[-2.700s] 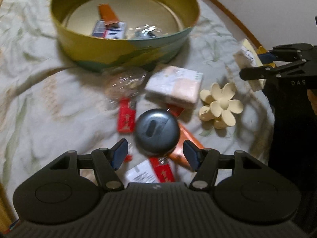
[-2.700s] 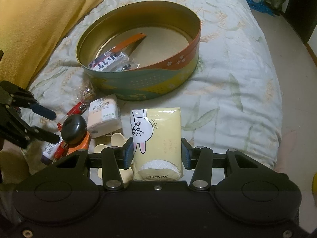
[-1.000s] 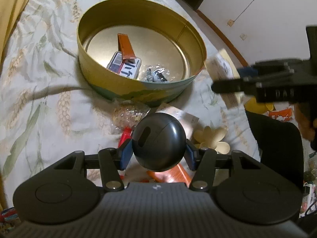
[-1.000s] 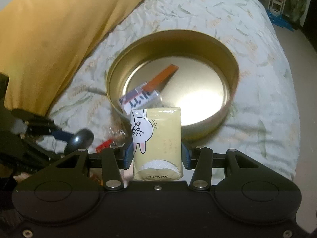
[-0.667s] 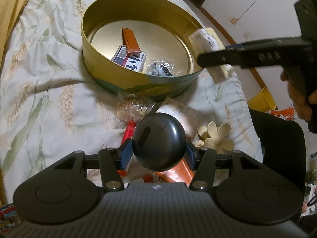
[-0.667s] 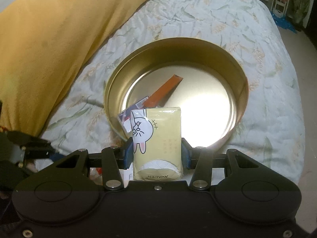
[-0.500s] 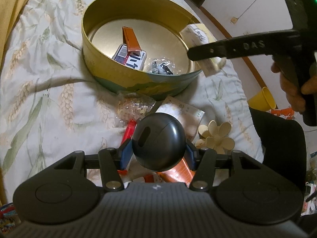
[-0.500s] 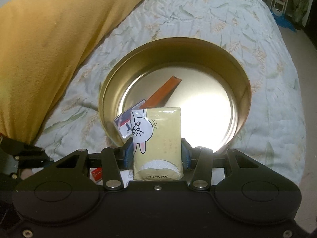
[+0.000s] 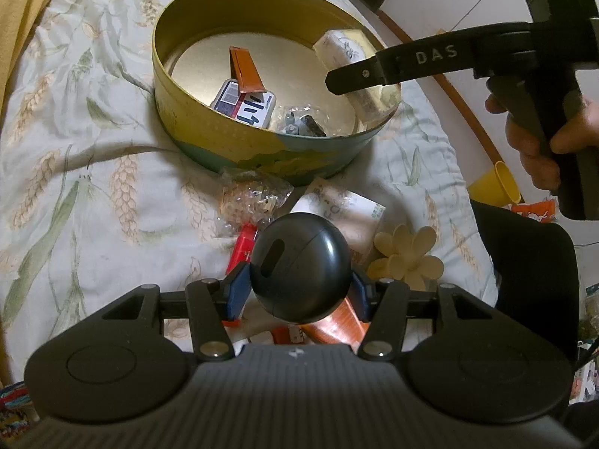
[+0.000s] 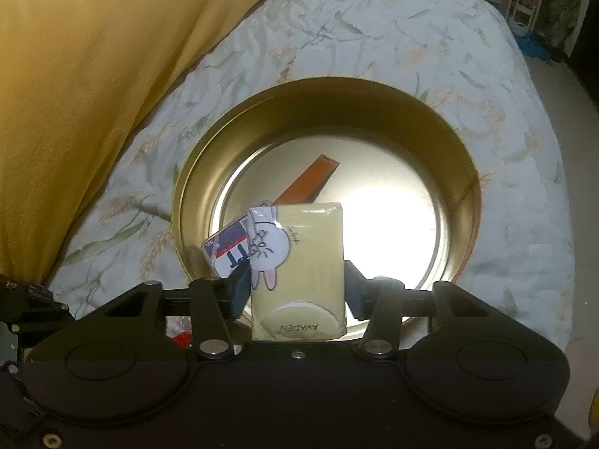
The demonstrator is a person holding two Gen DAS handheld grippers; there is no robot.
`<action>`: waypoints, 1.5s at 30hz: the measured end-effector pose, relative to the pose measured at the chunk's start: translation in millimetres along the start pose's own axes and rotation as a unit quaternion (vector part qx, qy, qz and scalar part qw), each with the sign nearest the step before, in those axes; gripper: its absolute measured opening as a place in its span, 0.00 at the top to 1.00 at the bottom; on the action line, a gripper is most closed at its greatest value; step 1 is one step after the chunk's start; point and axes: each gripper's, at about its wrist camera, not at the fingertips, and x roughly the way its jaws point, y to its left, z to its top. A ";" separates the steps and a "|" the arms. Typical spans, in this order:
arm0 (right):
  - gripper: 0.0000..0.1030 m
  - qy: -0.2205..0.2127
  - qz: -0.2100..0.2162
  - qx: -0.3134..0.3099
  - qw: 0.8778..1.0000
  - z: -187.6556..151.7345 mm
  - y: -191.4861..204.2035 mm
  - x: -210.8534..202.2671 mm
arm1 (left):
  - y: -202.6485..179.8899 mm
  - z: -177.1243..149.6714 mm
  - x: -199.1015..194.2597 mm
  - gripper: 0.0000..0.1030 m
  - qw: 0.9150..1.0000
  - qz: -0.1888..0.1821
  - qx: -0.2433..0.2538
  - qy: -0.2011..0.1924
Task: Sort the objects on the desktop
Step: 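Carry the yellow tissue pack into the tin and open the right gripper, then grasp the cream flower hair clip with the right gripper while the left gripper carries the compact to the tin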
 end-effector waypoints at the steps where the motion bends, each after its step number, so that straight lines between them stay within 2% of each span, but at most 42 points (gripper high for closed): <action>1: 0.29 -0.003 -0.002 -0.001 1.000 -0.5 0.8 -1.8 | 0.3 -0.3 0.0 0.44 1.000 0.000 0.000 0.000; 2: 0.24 -0.010 -0.004 -0.003 1.000 -2.1 2.1 -4.3 | 0.6 -0.3 0.0 0.44 1.000 0.000 0.000 0.000; 13: 0.24 -0.007 0.006 -0.011 1.000 -28.4 4.8 -26.7 | 1.2 -1.5 0.4 0.44 1.000 0.002 0.002 0.002; 28: 0.24 0.033 0.005 -0.019 0.999 -100.6 5.4 -42.6 | 0.6 -2.8 1.9 0.44 1.000 0.007 0.005 0.007; 36: 0.24 0.061 0.012 -0.022 0.998 -131.0 7.6 -34.5 | 0.6 -2.4 1.8 0.44 1.000 0.014 0.006 0.007; 40: 0.24 0.078 -0.011 -0.040 0.996 -143.9 11.2 -21.2 | 1.1 -1.9 2.2 0.44 1.000 0.016 0.005 0.007; 45: 0.25 0.106 -0.001 -0.022 0.994 -156.3 8.5 -0.3 | 2.4 -1.0 1.5 0.44 1.000 0.019 0.002 0.005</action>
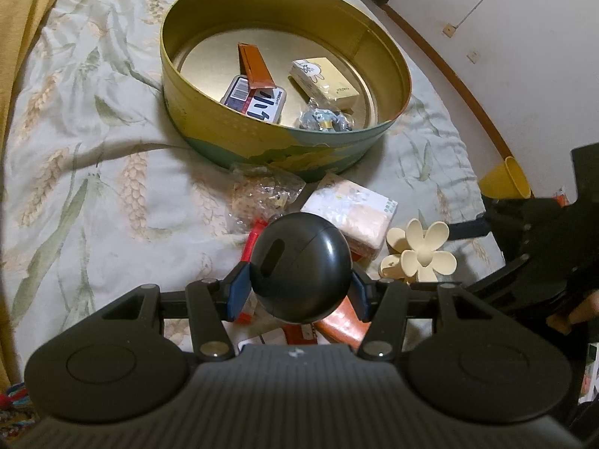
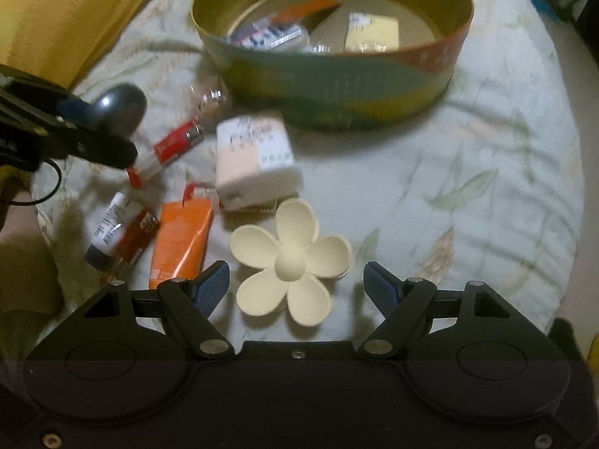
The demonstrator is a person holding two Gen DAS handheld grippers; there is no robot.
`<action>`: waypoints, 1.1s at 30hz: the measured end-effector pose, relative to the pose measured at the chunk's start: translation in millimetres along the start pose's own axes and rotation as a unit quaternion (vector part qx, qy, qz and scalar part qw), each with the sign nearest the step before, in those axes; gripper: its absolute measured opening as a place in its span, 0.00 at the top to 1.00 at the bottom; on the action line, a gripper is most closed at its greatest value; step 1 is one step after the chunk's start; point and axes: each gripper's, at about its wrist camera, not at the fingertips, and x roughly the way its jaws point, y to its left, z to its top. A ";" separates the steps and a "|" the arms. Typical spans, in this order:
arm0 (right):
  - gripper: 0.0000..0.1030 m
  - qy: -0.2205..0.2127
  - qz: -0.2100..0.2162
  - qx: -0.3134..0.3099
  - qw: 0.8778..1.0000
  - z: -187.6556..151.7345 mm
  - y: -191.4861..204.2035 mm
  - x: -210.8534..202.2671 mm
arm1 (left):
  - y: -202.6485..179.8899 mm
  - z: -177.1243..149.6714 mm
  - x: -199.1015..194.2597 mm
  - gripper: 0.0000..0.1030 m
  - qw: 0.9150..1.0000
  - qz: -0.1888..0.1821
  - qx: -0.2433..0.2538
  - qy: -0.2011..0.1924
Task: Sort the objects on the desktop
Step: 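Grasp the cream flower hair clip with the right gripper while the left gripper carries the compact to the tin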
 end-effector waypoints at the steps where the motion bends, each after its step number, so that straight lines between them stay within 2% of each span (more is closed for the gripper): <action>1: 0.26 0.002 -0.001 0.000 1.000 -0.5 0.3 3.2 | 0.2 0.1 0.0 0.44 1.000 0.000 0.000 0.000; 3: 0.37 0.002 0.001 0.002 1.000 -0.5 1.7 7.7 | 0.5 0.2 0.3 0.44 1.000 0.000 -0.001 0.000; 9: 0.45 -0.001 -0.005 -0.015 1.000 -0.6 6.8 7.3 | 1.3 0.2 -0.2 0.44 1.000 0.001 -0.001 -0.001; 19: 0.46 -0.033 0.015 -0.019 0.999 0.3 7.5 -22.0 | -0.9 7.6 -8.0 0.44 1.000 0.004 0.005 -0.016; 33: 0.45 -0.051 0.028 -0.002 0.998 -3.2 -3.8 -34.0 | -14.4 52.1 -20.0 0.44 0.998 0.028 0.035 -0.044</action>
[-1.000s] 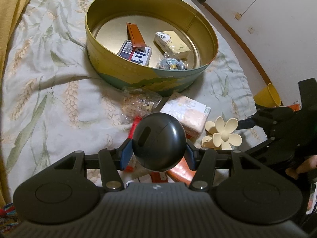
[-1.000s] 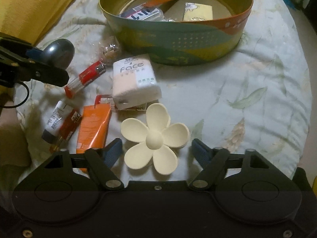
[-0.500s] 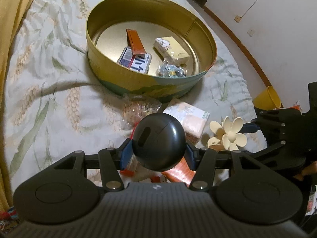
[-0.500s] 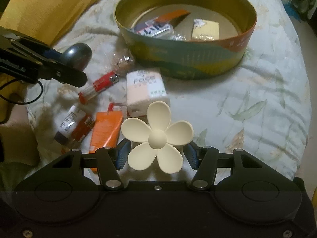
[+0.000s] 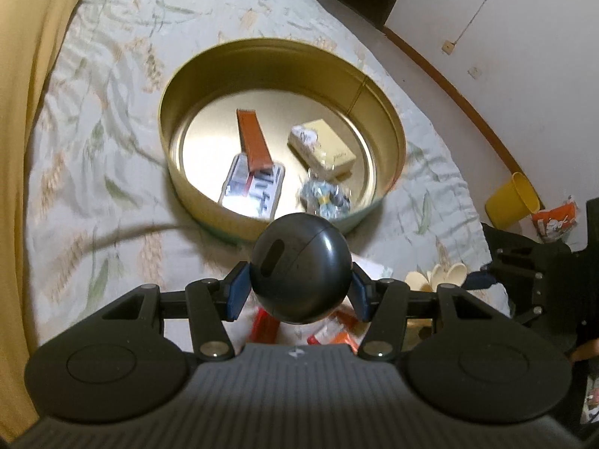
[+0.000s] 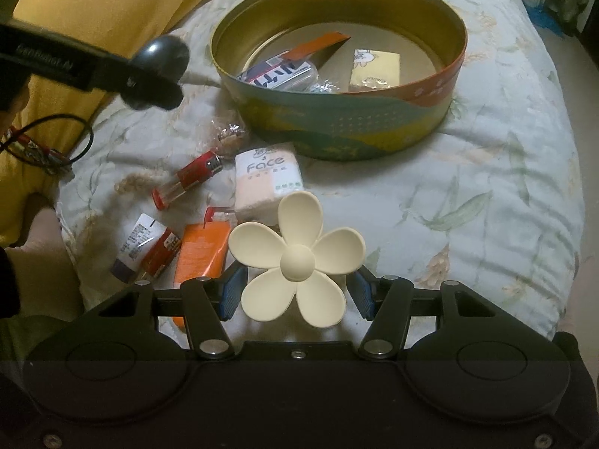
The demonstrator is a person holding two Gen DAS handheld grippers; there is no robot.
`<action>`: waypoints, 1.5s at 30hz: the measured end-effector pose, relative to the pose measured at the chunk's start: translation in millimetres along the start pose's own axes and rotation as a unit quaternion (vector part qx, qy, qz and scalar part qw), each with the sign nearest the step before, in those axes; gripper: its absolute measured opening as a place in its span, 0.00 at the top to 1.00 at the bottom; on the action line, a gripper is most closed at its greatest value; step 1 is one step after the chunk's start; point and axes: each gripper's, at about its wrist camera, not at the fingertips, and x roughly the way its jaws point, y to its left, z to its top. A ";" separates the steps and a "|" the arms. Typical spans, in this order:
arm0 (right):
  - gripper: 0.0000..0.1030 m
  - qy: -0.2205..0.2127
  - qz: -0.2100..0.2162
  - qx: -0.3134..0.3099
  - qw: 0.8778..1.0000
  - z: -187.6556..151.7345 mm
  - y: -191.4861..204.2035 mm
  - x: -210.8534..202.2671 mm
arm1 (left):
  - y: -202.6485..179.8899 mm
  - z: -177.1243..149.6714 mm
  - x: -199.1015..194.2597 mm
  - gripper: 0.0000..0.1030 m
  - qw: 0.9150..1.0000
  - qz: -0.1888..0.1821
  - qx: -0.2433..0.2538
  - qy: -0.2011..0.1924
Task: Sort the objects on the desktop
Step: 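Grasp the cream flower hair clip with the right gripper while the left gripper carries the compact to the tin, then open the left gripper to drop the black compact into the tin, then lift the flower clip with the right gripper while the left gripper grasps the clear bead bag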
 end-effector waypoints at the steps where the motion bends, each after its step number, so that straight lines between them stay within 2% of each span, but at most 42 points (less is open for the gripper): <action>1: 0.46 -0.001 0.001 0.001 1.000 0.1 -1.0 -0.6 | -1.3 4.3 1.0 0.44 1.000 0.003 0.007 -0.001; 7: 0.46 -0.005 0.002 0.012 1.000 -2.1 -7.1 -3.6 | -7.4 28.1 11.2 0.44 0.998 0.037 0.054 0.002; 14: 0.46 -0.004 0.000 0.020 1.000 -3.9 -12.8 -3.3 | -8.4 53.0 24.4 0.45 0.995 0.051 0.081 0.011; 16: 0.46 -0.004 0.000 0.020 1.000 -3.1 -13.2 -3.2 | -8.7 59.3 29.8 0.51 0.995 0.051 0.088 0.016; 17: 0.46 -0.004 0.000 0.020 1.000 -2.9 -13.2 -3.2 | -7.5 62.0 34.2 0.69 0.995 0.053 0.087 0.023; 19: 0.46 -0.004 -0.001 0.020 1.000 -3.0 -13.3 -3.2 | -3.4 68.4 42.5 0.78 0.996 0.047 0.068 0.030; 20: 0.46 -0.003 -0.002 0.020 1.000 -2.4 -13.2 -3.1 | -2.9 71.2 45.2 0.65 0.996 0.050 0.066 0.028; 22: 0.45 -0.003 0.000 0.022 1.000 -1.5 -13.2 -2.9 | -1.9 74.3 43.1 0.57 0.996 0.056 0.065 0.008; 24: 0.45 -0.004 -0.001 0.022 1.000 -1.0 -12.9 -4.5 | 1.0 75.5 37.1 0.40 0.997 0.046 0.059 -0.008; 26: 0.45 -0.004 0.000 0.022 1.000 -0.5 -12.8 -5.2 | 2.2 74.1 32.1 0.38 0.997 0.051 0.060 -0.015; 29: 0.45 -0.004 -0.002 0.023 1.000 0.8 -14.2 -4.4 | 8.1 67.0 31.4 0.37 0.998 0.049 0.048 -0.002; 35: 0.45 -0.010 -0.001 0.030 1.000 2.4 -17.6 -5.4 | 15.2 37.3 42.6 0.35 0.998 0.028 0.034 0.041; 40: 0.45 -0.009 -0.004 0.033 0.999 1.8 -20.1 -6.1 | 18.7 21.7 53.1 0.35 0.998 0.008 0.013 0.054; 45: 0.45 -0.010 -0.005 0.037 0.999 1.4 -21.9 -7.2 | 14.2 10.7 62.7 0.32 0.998 -0.004 0.015 0.059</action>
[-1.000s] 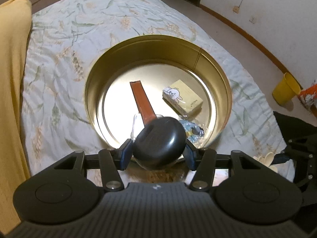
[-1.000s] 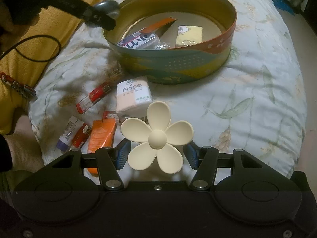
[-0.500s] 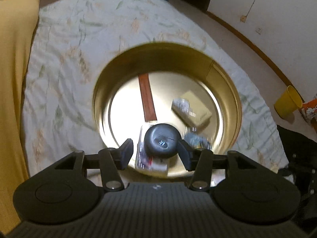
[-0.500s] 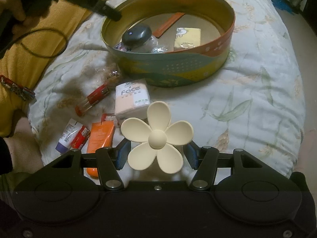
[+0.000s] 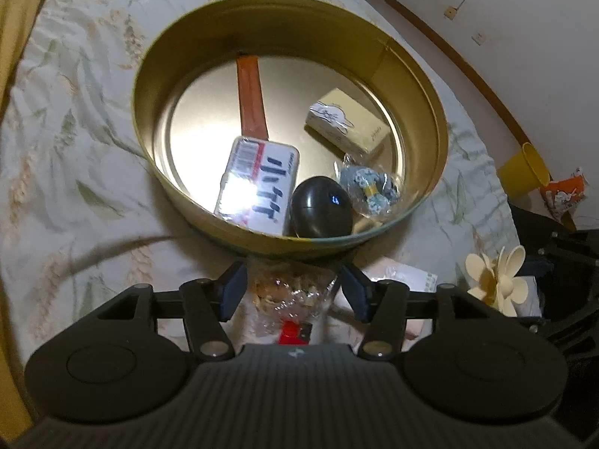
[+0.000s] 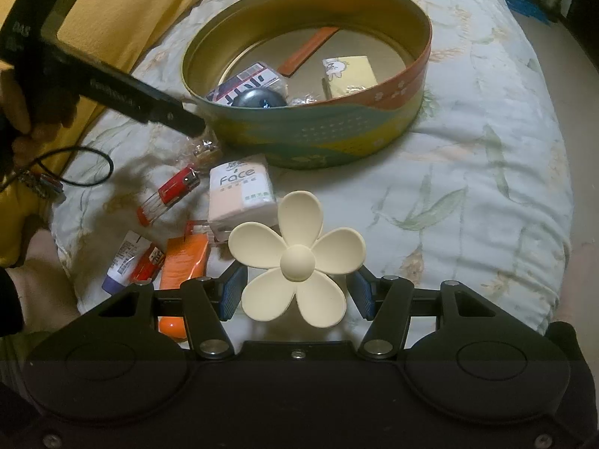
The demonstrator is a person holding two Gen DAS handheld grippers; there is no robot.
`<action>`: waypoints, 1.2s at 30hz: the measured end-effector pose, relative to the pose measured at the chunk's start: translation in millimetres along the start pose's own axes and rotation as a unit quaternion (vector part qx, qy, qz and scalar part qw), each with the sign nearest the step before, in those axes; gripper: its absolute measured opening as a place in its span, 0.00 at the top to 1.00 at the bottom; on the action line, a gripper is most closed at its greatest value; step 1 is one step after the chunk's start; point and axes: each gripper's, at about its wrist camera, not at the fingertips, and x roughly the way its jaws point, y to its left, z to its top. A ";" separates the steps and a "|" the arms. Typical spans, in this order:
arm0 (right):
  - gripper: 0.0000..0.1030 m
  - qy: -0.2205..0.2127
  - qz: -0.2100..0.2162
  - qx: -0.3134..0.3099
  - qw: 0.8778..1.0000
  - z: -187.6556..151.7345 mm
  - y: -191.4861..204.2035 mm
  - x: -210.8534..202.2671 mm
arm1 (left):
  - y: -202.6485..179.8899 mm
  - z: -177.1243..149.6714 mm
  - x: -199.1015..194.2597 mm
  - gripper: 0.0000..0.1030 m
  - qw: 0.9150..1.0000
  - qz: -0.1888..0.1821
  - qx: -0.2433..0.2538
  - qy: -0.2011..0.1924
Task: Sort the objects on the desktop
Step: 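Lift the flower clip with the right gripper while the left gripper grasps the clear bead bag, then carry the flower clip into the tin and open the right gripper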
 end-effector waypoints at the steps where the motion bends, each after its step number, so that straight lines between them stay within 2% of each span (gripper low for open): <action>1: 0.45 0.000 0.000 0.000 1.000 0.2 -0.2 0.1 | -0.2 -1.4 2.2 0.31 1.000 -0.001 0.000 0.001; 7: 0.45 0.003 0.000 -0.001 1.000 0.7 1.3 1.0 | 3.1 -9.2 17.2 0.29 1.000 0.007 -0.009 0.000; 10: 0.45 0.006 -0.002 -0.004 1.000 -0.1 3.0 1.0 | 2.6 -12.5 26.8 0.34 1.000 0.002 -0.005 0.004; 11: 0.45 0.006 -0.002 -0.003 1.000 -0.4 3.5 0.7 | 1.6 -13.4 29.2 0.38 1.000 0.001 -0.006 0.004; 12: 0.45 0.007 -0.003 -0.003 1.000 -0.6 3.9 0.5 | 1.0 -13.2 31.0 0.51 1.000 -0.001 -0.005 0.003; 13: 0.45 0.007 -0.004 -0.003 1.000 -0.6 4.5 0.2 | 0.1 -14.8 31.7 0.54 1.000 0.002 -0.001 0.002; 14: 0.45 0.006 -0.006 -0.003 1.000 -0.5 5.5 -0.3 | -1.6 -16.0 31.2 0.66 1.000 0.006 0.002 0.001; 15: 0.45 0.005 -0.007 -0.003 1.000 -0.5 6.3 -1.3 | -3.6 -17.1 28.9 0.72 1.000 0.009 0.005 -0.001; 17: 0.45 0.002 -0.009 -0.003 1.000 -0.9 7.7 -3.2 | -7.2 -20.4 21.3 0.76 1.000 0.008 0.011 -0.006; 25: 0.45 -0.008 -0.015 -0.003 1.000 2.1 10.5 -11.3 | -10.3 -34.8 -16.5 0.78 0.999 -0.018 -0.036 -0.030; 36: 0.45 -0.039 -0.020 -0.010 0.999 26.8 15.3 -29.6 | -9.9 -44.8 -42.2 0.78 0.996 -0.027 -0.069 -0.049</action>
